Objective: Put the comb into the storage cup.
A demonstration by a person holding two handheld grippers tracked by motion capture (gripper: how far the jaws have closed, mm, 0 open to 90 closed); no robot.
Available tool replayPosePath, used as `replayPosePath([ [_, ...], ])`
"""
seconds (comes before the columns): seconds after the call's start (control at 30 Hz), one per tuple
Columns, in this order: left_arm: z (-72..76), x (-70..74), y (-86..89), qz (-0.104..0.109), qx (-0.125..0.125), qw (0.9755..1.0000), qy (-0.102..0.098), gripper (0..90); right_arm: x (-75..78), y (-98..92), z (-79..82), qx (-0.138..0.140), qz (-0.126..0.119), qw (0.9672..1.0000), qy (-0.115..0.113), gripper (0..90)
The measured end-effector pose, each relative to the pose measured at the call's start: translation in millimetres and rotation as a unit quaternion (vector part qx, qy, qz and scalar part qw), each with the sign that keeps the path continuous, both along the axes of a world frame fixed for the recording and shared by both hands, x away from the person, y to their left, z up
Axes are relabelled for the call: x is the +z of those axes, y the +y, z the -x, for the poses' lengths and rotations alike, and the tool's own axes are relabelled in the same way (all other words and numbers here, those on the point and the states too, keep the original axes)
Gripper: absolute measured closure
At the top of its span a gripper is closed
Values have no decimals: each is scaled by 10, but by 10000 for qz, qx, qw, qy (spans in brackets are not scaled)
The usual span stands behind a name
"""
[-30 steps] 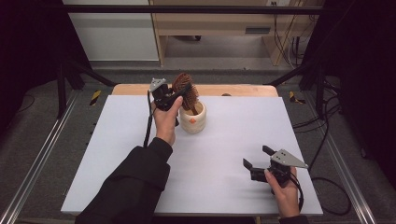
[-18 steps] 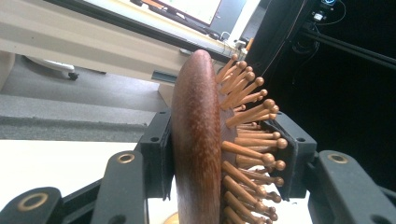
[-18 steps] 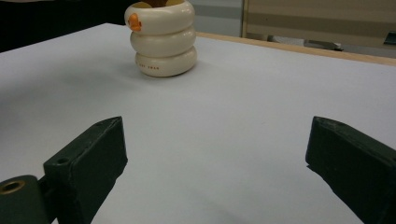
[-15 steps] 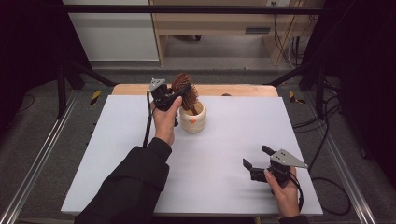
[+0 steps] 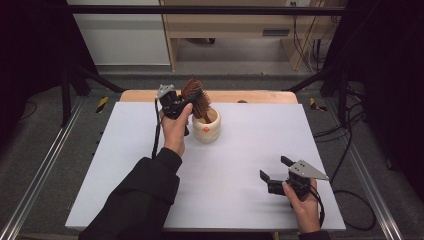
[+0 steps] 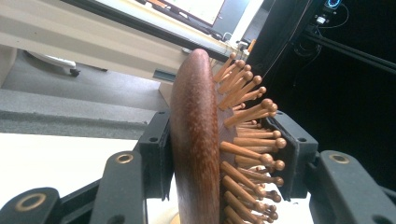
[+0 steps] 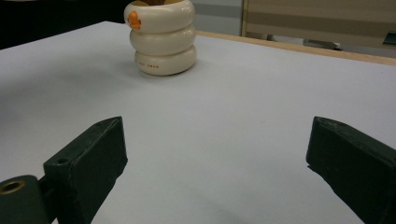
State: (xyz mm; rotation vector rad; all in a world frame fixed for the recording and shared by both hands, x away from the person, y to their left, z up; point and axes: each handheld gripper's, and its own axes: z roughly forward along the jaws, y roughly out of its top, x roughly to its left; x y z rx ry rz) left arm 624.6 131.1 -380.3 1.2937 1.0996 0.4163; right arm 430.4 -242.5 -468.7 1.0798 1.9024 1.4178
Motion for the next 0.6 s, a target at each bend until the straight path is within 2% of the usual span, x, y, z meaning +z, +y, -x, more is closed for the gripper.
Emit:
replayPosePath([
  [0.6, -1, -32, 52, 56, 72, 9999, 59, 464, -2, 5, 0, -15, -4, 10000, 15, 54],
])
